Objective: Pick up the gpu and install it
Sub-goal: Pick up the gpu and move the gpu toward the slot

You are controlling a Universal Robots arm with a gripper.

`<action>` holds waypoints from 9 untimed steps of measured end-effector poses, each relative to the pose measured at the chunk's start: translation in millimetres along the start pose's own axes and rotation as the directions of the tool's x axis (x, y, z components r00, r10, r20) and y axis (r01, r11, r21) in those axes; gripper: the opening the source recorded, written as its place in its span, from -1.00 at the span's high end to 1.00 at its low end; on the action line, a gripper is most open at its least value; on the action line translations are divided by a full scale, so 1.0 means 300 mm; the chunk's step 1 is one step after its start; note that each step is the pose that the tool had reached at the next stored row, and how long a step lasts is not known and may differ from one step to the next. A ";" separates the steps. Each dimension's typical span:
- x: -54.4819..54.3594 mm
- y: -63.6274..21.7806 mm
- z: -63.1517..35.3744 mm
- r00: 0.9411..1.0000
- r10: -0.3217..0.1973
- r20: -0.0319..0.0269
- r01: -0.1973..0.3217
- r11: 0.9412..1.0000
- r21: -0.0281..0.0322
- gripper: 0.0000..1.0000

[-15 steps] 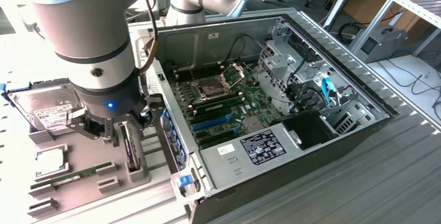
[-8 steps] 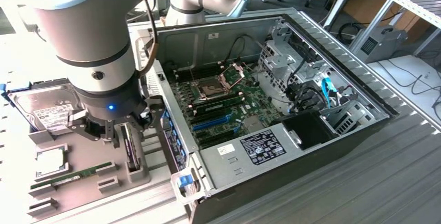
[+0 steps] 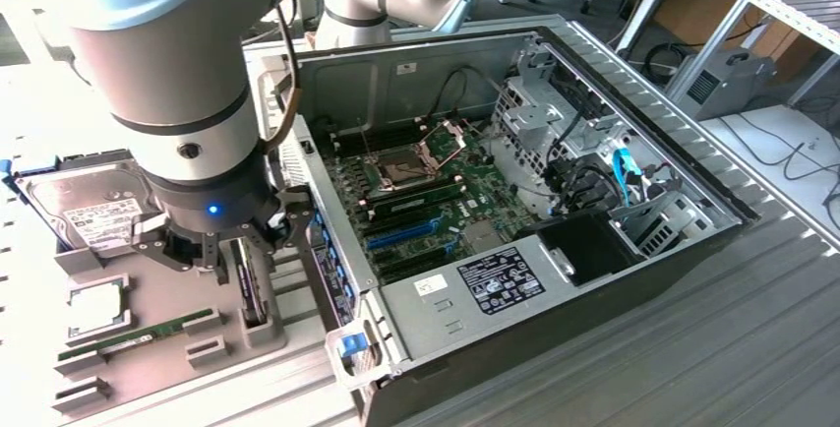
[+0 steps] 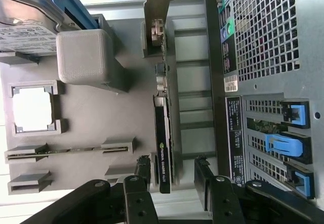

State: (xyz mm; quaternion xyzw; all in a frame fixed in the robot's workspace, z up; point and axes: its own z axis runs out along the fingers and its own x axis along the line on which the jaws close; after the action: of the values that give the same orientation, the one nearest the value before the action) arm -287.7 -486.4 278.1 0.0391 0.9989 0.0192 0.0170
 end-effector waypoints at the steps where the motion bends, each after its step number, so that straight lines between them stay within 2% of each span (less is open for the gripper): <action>1: 0.000 0.000 0.002 1.000 0.000 0.000 0.000 1.000 0.000 0.04; 9: 0.000 0.000 0.012 1.000 0.000 0.000 0.000 1.000 0.000 0.04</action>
State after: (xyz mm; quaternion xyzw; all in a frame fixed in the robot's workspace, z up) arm -287.7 -486.4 274.6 0.0391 0.9989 0.0192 0.0170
